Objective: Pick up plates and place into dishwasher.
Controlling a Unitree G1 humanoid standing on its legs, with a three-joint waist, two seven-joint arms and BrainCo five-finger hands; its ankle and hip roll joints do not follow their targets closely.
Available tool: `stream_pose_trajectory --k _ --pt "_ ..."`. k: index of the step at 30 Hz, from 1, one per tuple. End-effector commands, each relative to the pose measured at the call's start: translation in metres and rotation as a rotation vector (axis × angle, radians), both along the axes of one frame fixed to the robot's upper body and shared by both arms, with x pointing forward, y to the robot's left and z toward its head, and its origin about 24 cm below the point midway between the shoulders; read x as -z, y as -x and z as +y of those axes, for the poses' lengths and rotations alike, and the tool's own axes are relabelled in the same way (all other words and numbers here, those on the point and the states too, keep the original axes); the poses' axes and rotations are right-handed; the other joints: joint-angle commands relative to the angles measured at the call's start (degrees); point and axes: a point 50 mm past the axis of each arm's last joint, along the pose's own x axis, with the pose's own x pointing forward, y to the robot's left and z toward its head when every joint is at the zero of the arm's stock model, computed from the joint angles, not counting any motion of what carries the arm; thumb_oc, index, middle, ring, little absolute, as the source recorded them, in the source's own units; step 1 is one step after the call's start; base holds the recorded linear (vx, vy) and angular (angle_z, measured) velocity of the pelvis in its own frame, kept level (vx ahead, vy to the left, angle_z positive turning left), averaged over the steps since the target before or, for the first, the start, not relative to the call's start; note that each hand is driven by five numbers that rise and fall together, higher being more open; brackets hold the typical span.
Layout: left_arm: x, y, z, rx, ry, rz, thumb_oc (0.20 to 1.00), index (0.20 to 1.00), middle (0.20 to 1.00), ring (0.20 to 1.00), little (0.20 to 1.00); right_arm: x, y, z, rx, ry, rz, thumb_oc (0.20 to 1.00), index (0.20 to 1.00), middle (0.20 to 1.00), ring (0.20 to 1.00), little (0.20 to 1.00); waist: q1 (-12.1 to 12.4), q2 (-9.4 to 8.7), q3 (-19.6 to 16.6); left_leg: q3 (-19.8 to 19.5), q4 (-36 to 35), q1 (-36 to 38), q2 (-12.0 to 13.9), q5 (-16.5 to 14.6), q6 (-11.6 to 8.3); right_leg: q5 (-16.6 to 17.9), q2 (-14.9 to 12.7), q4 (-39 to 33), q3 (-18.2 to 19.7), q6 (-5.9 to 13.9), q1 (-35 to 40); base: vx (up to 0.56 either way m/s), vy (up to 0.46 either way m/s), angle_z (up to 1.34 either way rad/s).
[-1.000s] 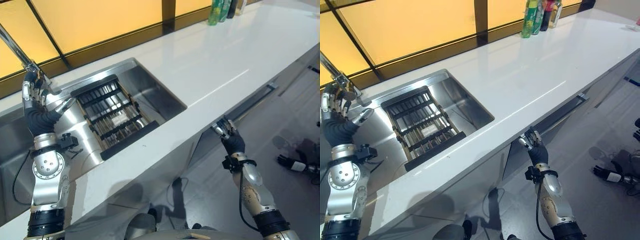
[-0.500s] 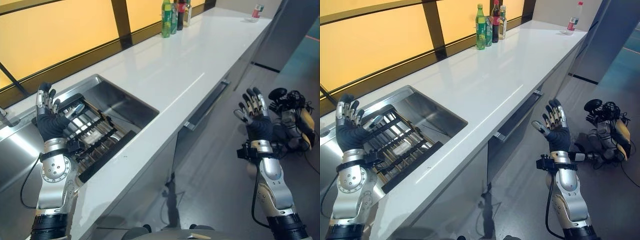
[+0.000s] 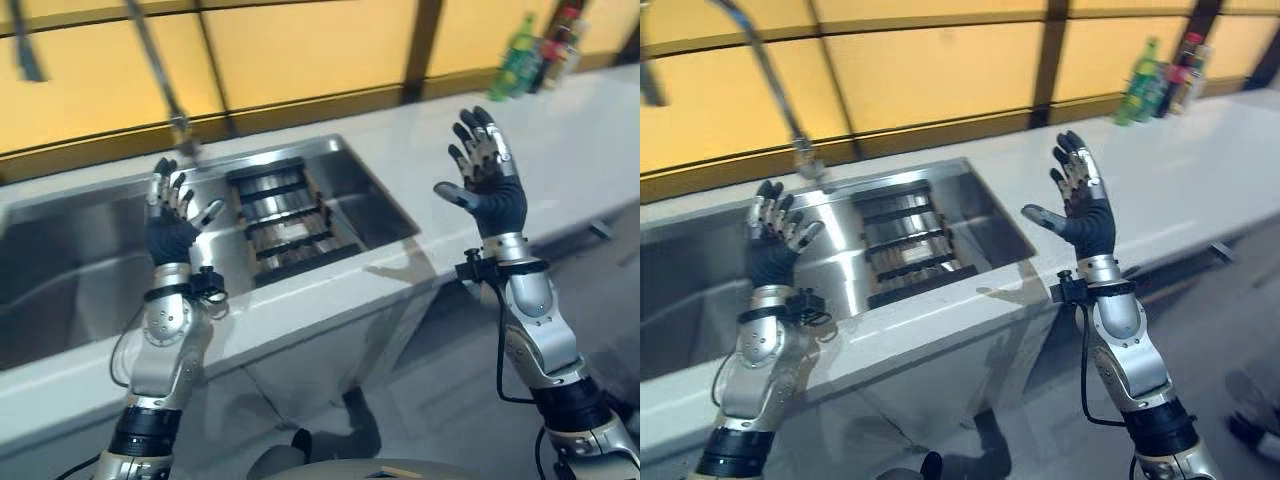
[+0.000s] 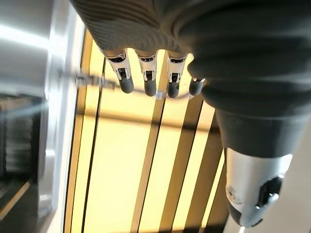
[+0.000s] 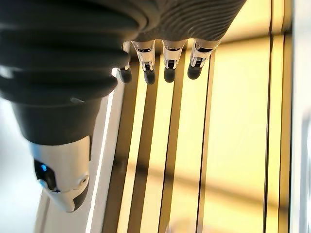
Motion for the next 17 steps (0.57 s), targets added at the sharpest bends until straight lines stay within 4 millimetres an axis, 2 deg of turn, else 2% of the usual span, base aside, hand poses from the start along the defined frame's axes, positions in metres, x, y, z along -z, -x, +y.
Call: stream_pose_trajectory --k 1,4,7,9,12,14,17 --pt "-0.027 0.003 0.01 -0.025 -0.055 -0.102 1.0 1.0 1.0 1.0 1.0 -0.018 -0.002 0.014 -0.086 -0.05 -0.053 1.0 1.0 1.0 1.0 1.0 0.9 -2.62 -2.4 0.7 -0.1 3.3 -2.9 -3.8 1.68 8.7 0.0 -4.7 -1.1 0.94 -2.3 -0.04 -0.176 0.52" --pt "-0.022 0.006 0.016 -0.034 -0.047 -0.078 1.0 1.0 1.0 1.0 1.0 -0.011 -0.004 0.024 -0.095 -0.051 -0.014 1.0 1.0 1.0 1.0 1.0 3.2 -2.62 -2.3 -1.0 -0.3 2.6 -2.0 -3.1 0.53 8.5 0.3 -6.4 -3.1 0.29 -1.3 -0.02 -0.185 0.48" --pt "-0.022 0.009 0.02 -0.027 -0.036 -0.081 1.0 1.0 1.0 1.0 1.0 -0.004 -0.006 0.027 -0.076 -0.063 0.018 1.0 1.0 1.0 1.0 1.0 4.5 -2.27 -1.9 -2.1 -0.1 1.2 -1.4 -1.9 -0.52 8.6 0.5 -7.3 -4.5 -0.13 -1.1 -0.05 -0.136 0.39" --pt "-0.024 0.008 0.02 -0.006 -0.035 -0.087 1.0 1.0 1.0 1.0 1.0 0.003 -0.007 0.027 -0.041 -0.065 0.038 1.0 1.0 1.0 1.0 1.0 4.5 -1.98 -1.4 -0.5 1.7 -0.5 -0.8 -1.9 -1.26 8.5 0.2 -7.1 -6.2 -0.34 -1.2 -0.09 -0.079 0.43" --pt "-0.026 -0.003 0.009 0.044 -0.032 -0.092 1.0 1.0 1.0 1.0 1.0 0.009 -0.006 0.016 0.021 -0.07 0.05 1.0 1.0 1.0 1.0 1.0 1.5 -2.13 -1.2 8.4 8.0 -2.8 0.3 -3.0 -2.32 8.8 -1.1 -6.9 -9.4 -0.45 -1.6 -0.12 0.023 0.78" --pt "-0.029 -0.007 0.004 0.063 -0.033 -0.102 1.0 1.0 1.0 1.0 1.0 0.011 -0.008 0.009 0.049 -0.066 0.049 1.0 1.0 1.0 1.0 1.0 -0.6 -2.04 -1.3 11.2 8.4 -1.3 0.6 -5.2 -1.86 9.0 -1.8 -6.2 -9.8 -0.19 -2.6 -0.09 0.111 1.04" --pt "-0.032 -0.01 0.001 0.069 -0.033 -0.111 1.0 1.0 1.0 1.0 1.0 0.011 -0.008 0.005 0.058 -0.063 0.042 1.0 1.0 1.0 1.0 1.0 -2.3 -0.58 -1.9 11.8 1.7 2.6 2.0 -4.5 -1.55 8.6 -1.7 -5.9 -9.4 0.14 -2.9 -0.02 0.123 0.46"
